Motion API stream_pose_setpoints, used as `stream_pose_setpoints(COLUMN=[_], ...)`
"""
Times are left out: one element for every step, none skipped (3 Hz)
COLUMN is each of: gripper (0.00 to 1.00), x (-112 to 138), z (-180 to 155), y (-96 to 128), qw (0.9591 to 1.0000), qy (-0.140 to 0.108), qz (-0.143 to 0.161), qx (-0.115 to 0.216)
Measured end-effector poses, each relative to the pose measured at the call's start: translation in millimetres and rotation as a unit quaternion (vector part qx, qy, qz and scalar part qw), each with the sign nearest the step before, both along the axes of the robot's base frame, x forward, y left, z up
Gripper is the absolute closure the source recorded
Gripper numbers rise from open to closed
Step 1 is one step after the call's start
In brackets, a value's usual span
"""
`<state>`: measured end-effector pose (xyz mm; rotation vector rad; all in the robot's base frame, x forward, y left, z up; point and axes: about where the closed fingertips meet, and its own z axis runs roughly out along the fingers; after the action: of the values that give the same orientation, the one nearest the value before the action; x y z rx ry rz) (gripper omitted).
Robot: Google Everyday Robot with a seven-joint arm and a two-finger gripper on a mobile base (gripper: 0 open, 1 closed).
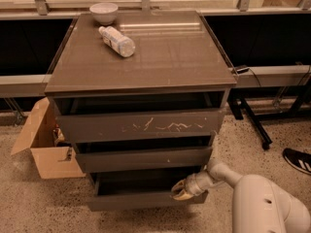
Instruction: Open bottom drawer
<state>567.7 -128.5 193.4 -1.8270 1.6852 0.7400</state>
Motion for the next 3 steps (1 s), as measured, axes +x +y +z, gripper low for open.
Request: stream_pose_setpoints(gripper=[1.00, 0.82, 0.50], x=[-13.8, -15.9, -16.0], z=[10.5, 9.7, 9.7], y=[3.7, 4.6, 4.7], qw=[0.9998, 0.9998, 0.9998], qy=[0.000, 0.002, 0.002], qz=[0.011, 0.012, 0.012], qx=[0.015, 0.016, 0.016])
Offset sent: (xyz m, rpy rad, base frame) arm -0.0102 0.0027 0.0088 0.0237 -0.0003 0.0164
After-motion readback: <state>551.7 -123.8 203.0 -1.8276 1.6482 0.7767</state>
